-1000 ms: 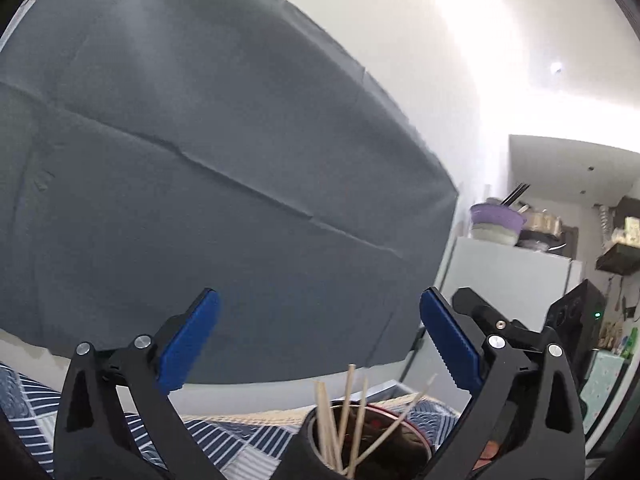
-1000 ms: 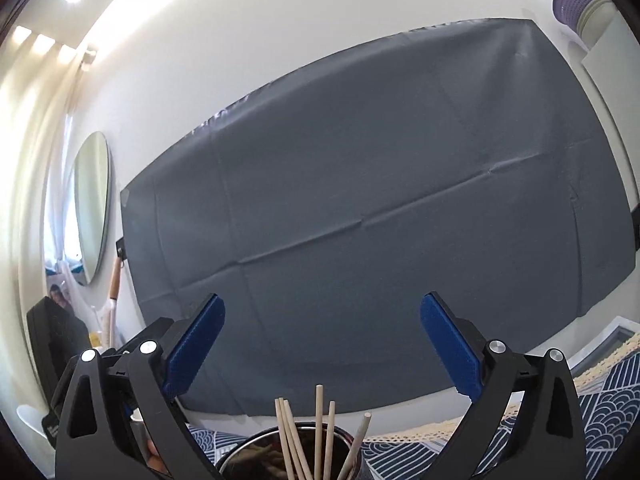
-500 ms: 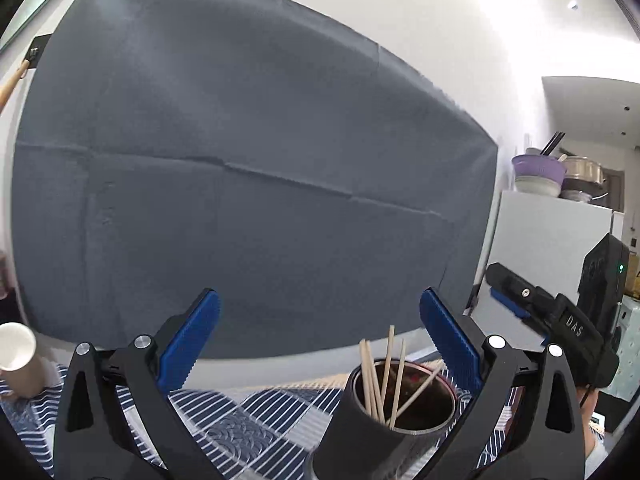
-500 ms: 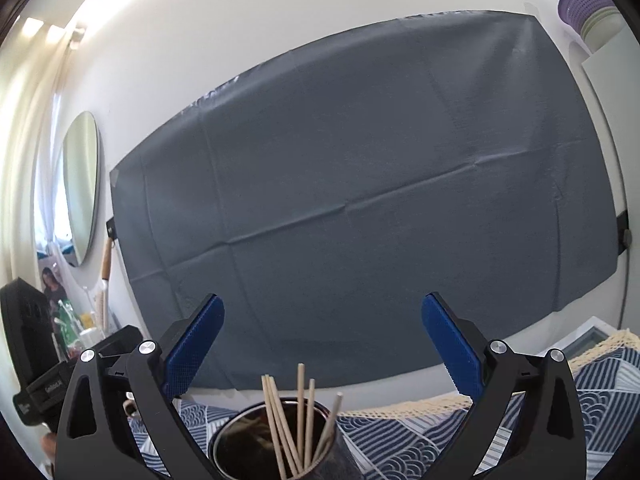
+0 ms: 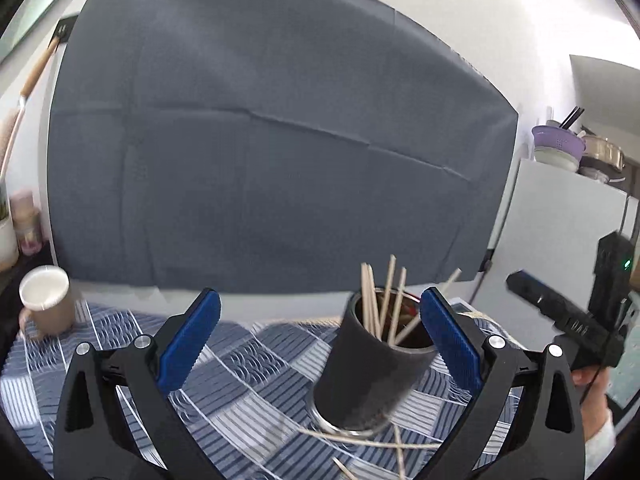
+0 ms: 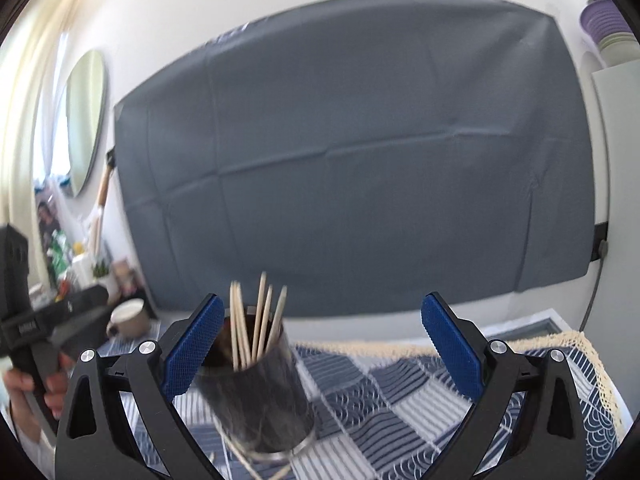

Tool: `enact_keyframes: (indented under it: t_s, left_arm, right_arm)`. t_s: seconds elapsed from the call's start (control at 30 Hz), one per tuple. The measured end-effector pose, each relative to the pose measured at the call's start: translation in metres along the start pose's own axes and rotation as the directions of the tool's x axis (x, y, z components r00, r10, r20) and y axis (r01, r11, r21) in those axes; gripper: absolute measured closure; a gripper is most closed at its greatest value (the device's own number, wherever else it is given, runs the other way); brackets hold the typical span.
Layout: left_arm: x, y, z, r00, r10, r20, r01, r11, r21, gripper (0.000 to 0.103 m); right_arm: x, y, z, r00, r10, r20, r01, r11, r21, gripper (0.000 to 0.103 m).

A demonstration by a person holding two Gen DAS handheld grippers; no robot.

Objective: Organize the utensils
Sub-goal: 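Move both tools back down toward the sticks beside the holder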

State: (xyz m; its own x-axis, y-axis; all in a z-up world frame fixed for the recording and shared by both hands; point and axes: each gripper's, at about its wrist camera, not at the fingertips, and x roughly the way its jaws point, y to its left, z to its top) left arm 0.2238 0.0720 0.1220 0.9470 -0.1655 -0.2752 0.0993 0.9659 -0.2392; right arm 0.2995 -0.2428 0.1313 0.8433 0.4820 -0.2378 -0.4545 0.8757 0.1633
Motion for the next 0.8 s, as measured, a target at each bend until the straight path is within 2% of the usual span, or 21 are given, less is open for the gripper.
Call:
enact_keyframes:
  t_s: [0.1, 0.17, 0.27, 0.37, 0.43, 0.53, 0.6, 0.7, 0.77, 0.8]
  left_arm:
    - [-0.003, -0.001, -0.011, 0.998, 0.028, -0.05, -0.029, 0.999, -0.028, 0.006]
    - [-0.004, -0.002, -0.021, 0.996, 0.045, -0.078, -0.048, 0.998, -0.042, 0.006]
    - [0.0, -0.005, -0.039, 0.989, 0.062, -0.135, -0.07, 0.996, -0.05, 0.006]
    - [0.011, -0.007, -0.061, 0.968, 0.113, -0.223, -0.127, 0.991, -0.051, 0.006]
    - [0.017, -0.005, -0.075, 0.955, 0.117, -0.274, -0.14, 0.988, -0.069, 0.006]
    - [0.028, -0.005, -0.095, 0.932, 0.113, -0.344, -0.153, 0.984, -0.089, 0.006]
    - [0.035, -0.007, -0.106, 0.923, 0.11, -0.368, -0.152, 0.985, -0.086, 0.006]
    - [0.046, -0.016, -0.118, 0.899, 0.131, -0.418, -0.161, 0.986, -0.036, 0.006]
    - [0.052, -0.021, -0.125, 0.88, 0.164, -0.446, -0.183, 0.983, 0.0, 0.006]
    - [0.055, -0.023, -0.128, 0.87, 0.158, -0.467, -0.178, 0.984, 0.001, 0.006]
  right_arm:
    - [0.008, 0.001, -0.018, 0.993, 0.061, -0.103, -0.064, 0.998, -0.027, 0.008]
    - [0.019, 0.008, -0.036, 0.975, 0.096, -0.202, -0.112, 0.991, -0.069, 0.008]
    - [0.035, 0.021, -0.061, 0.948, 0.111, -0.297, -0.164, 0.974, -0.159, 0.008]
    - [0.051, 0.035, -0.093, 0.914, 0.098, -0.395, -0.204, 0.95, -0.237, 0.008]
    - [0.058, 0.04, -0.106, 0.895, 0.071, -0.441, -0.207, 0.941, -0.268, 0.009]
    - [0.064, 0.042, -0.118, 0.875, 0.066, -0.48, -0.217, 0.939, -0.266, 0.01]
    - [0.066, 0.042, -0.121, 0.871, 0.053, -0.489, -0.207, 0.941, -0.267, 0.01]
    - [0.069, 0.047, -0.13, 0.843, 0.003, -0.538, -0.202, 0.928, -0.312, 0.042]
    - [0.077, 0.049, -0.137, 0.82, -0.007, -0.573, -0.212, 0.925, -0.315, 0.042]
    - [0.079, 0.05, -0.141, 0.811, -0.009, -0.585, -0.22, 0.922, -0.319, 0.048]
